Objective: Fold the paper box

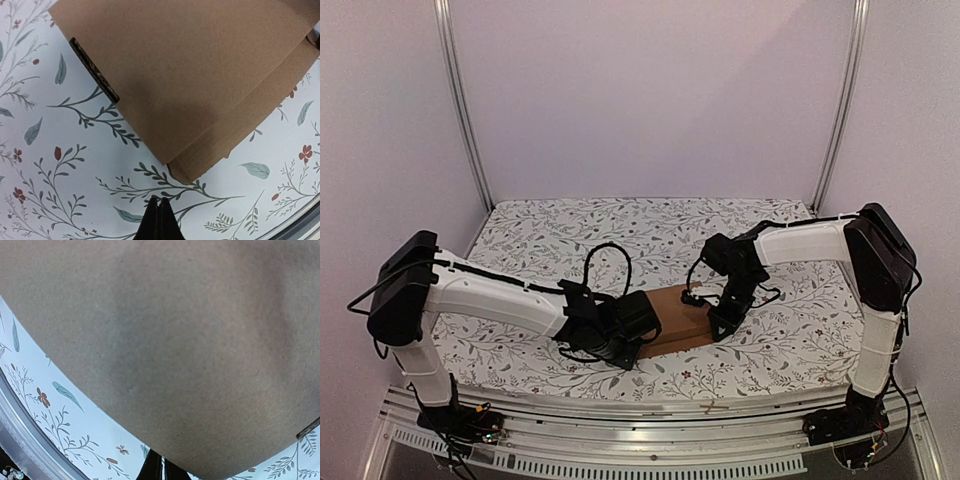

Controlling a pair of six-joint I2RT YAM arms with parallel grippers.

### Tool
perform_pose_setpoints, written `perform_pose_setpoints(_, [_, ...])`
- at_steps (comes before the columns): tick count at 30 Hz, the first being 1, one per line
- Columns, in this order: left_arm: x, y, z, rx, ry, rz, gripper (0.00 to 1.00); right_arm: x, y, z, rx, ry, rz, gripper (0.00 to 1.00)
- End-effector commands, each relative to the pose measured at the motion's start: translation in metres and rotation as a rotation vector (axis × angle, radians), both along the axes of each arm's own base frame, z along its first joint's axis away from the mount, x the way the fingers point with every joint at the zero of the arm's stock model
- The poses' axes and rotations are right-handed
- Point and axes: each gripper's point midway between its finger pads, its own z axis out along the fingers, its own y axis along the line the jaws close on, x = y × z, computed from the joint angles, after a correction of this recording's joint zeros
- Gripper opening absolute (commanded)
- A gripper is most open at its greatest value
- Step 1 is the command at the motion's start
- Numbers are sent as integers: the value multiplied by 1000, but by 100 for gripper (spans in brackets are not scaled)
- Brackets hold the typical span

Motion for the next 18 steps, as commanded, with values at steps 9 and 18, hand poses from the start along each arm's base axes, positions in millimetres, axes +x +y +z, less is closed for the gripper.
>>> perform_pose_setpoints(9, [2, -25, -9, 2, 0, -60, 0, 3, -19, -49, -121, -16, 7, 4])
perform_pose_setpoints(18, [4, -32, -18, -2, 17, -68, 0, 2, -19, -49, -120, -15, 8, 4])
